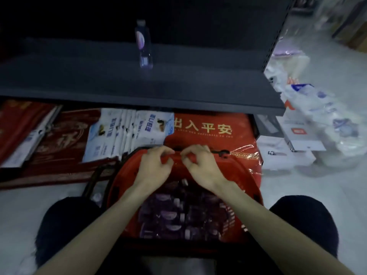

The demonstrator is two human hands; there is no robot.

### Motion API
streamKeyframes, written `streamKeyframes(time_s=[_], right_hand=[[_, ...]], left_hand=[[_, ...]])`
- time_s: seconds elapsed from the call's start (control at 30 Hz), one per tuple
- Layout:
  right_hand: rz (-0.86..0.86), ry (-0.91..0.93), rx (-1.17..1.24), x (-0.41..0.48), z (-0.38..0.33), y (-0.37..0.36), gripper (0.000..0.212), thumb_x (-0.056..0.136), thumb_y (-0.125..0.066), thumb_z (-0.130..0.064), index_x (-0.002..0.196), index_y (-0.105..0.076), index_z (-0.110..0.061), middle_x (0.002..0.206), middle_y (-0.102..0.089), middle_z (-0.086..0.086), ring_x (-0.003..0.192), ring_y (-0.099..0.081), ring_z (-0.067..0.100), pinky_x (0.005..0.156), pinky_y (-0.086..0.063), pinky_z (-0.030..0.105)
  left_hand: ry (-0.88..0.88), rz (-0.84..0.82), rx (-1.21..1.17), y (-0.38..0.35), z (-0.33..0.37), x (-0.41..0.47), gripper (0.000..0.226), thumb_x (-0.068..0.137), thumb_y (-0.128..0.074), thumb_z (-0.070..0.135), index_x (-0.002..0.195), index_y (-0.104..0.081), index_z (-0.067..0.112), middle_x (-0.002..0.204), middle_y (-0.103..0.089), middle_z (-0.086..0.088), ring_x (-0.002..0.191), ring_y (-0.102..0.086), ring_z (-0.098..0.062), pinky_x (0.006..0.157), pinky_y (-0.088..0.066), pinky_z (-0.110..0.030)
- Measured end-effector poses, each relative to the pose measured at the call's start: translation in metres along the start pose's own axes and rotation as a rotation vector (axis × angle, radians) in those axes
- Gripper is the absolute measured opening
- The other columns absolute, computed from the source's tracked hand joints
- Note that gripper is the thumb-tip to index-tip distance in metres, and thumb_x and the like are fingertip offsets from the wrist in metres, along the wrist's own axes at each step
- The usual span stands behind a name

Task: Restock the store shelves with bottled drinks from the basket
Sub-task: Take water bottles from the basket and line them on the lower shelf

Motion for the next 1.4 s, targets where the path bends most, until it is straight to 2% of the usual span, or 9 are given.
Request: streamKeyframes(time_s=[0.07,0.17,0.33,0.53,0.7,0.83,1.07,1.27,1.4], right_hand=[[-0.113,-0.09,-0.011,-0.014,0.026,-0.035,0.021,0.089,-0.055,-0.036,0.1,-0.072,-0.029,0.104,-0.071,-0.009,0.107,-0.059,0.02,0.098,-0.044,0.035],[-0.231,-0.143,-0.075,-0.027,0.058,-0.071,0.034,0.083,-0.049,-0.045,0.102,-0.072,-0.03,0.105,-0.073,-0.005,0.107,-0.063,0.024,0.098,-0.048,0.042],[-0.216,-0.164,-0.033,-0.029,0.067,-0.069,0.015,0.093,-0.066,-0.024,0.102,-0.074,-0.015,0.105,-0.074,0.001,0.101,-0.066,0.021,0.091,-0.051,0.036],[-0.393,-0.369,0.021,-0.05,0.096,-0.105,0.014,0.099,-0.057,-0.023,0.102,-0.065,-0.012,0.091,-0.068,0.004,0.08,-0.064,0.025,0.065,-0.044,0.028],[-0.469,-0.46,0.057,-0.059,0.114,-0.128,0.007,0.096,-0.06,-0.022,0.101,-0.056,-0.018,0.084,-0.061,-0.003,0.069,-0.056,0.012,0.055,-0.042,0.026],[-0.536,-0.529,0.09,-0.063,0.126,-0.15,0.012,0.095,-0.061,-0.028,0.1,-0.062,-0.017,0.093,-0.065,0.003,0.084,-0.061,0.023,0.07,-0.046,0.032],[-0.587,-0.593,0.194,-0.067,0.154,-0.184,0.03,0.09,-0.063,-0.052,0.1,-0.069,-0.025,0.088,-0.07,0.0,0.075,-0.06,0.017,0.065,-0.047,0.031],[-0.635,-0.584,0.188,-0.069,0.146,-0.208,0.027,0.1,-0.048,-0.032,0.12,-0.058,-0.017,0.099,-0.063,0.005,0.083,-0.057,0.021,0.073,-0.041,0.029],[-0.64,-0.658,0.211,-0.073,0.159,-0.219,0.035,0.099,-0.048,-0.037,0.127,-0.055,-0.016,0.098,-0.062,0.006,0.069,-0.055,0.016,0.057,-0.041,0.024]], left_hand=[[0.076,-0.024,0.004,-0.015,-0.032,-0.015,0.027,0.083,-0.069,0.006,0.102,-0.076,0.024,0.105,-0.074,0.009,0.104,-0.068,-0.012,0.098,-0.05,-0.028],[0.181,-0.086,0.013,-0.032,-0.064,-0.03,0.026,0.085,-0.068,0.005,0.102,-0.078,0.022,0.106,-0.076,0.007,0.102,-0.068,-0.01,0.091,-0.042,-0.011],[0.216,-0.123,-0.067,-0.037,-0.076,-0.019,0.021,0.092,-0.067,0.013,0.106,-0.077,0.024,0.101,-0.074,0.014,0.088,-0.064,0.004,0.075,-0.037,0.006],[0.294,-0.183,-0.017,-0.046,-0.095,-0.02,0.022,0.093,-0.064,0.016,0.104,-0.074,0.031,0.093,-0.076,0.009,0.08,-0.07,-0.003,0.076,-0.055,-0.016],[0.403,-0.598,0.241,-0.08,-0.131,-0.04,0.044,0.089,-0.067,0.029,0.133,-0.063,0.027,0.134,-0.065,-0.004,0.12,-0.062,-0.022,0.1,-0.049,-0.028],[0.471,-0.892,0.397,-0.101,-0.149,-0.051,0.066,0.094,-0.064,0.038,0.155,-0.041,0.022,0.154,-0.047,-0.009,0.138,-0.049,-0.028,0.11,-0.043,-0.031],[0.31,-0.668,0.308,-0.126,-0.143,-0.015,0.061,0.098,-0.062,0.031,0.154,-0.039,0.018,0.151,-0.045,-0.012,0.14,-0.044,-0.031,0.112,-0.038,-0.036],[0.314,-0.637,0.353,-0.162,-0.162,-0.029,0.066,0.103,-0.056,0.03,0.159,-0.024,0.018,0.164,-0.027,-0.017,0.147,-0.033,-0.038,0.118,-0.033,-0.044],[0.35,-0.606,0.336,-0.172,-0.173,-0.027,0.07,0.103,-0.059,0.034,0.16,-0.022,0.018,0.164,-0.02,-0.015,0.152,-0.022,-0.037,0.12,-0.027,-0.043]])
Point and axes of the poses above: each hand's wrist, its own x-axis towards the middle knuckle, its own y-axis out of the back of the hand, z = x × y, the point moved 10 cm from there along x, towards the middle knuckle
